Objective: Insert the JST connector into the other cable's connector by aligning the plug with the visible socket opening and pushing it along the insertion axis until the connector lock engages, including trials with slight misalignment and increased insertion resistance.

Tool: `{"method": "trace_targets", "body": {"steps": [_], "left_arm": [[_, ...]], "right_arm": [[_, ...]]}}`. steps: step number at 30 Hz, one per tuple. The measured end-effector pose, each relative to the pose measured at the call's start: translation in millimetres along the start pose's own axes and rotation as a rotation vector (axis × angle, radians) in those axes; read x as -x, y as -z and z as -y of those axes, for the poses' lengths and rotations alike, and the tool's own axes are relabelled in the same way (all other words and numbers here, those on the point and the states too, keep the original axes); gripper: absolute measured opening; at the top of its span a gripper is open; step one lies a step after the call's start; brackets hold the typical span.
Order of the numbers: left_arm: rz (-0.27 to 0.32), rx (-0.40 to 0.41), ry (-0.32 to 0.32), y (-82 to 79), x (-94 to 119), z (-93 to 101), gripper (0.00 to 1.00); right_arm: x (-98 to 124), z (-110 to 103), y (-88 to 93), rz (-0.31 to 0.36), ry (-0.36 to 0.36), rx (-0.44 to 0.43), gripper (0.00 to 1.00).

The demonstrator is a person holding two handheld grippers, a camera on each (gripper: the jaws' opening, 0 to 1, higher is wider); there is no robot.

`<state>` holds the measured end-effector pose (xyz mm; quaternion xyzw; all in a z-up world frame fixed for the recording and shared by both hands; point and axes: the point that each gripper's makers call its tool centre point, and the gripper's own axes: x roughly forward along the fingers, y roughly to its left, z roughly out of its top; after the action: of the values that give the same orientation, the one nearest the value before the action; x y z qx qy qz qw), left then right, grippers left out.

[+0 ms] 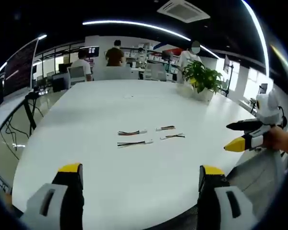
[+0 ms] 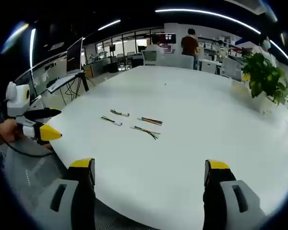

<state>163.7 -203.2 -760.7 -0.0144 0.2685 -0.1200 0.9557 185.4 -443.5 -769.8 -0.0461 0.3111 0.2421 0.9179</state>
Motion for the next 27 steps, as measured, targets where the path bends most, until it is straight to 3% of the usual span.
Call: {"method": "trace_targets", "body": {"steps": [27], "left_arm": [[-0.018, -0.015, -0.003, 4.1, -1.3, 0.9, 0.99]], "right_arm": [[-2.0, 0.4, 2.6, -0.008, -0.009, -0.032, 0.92]]}}
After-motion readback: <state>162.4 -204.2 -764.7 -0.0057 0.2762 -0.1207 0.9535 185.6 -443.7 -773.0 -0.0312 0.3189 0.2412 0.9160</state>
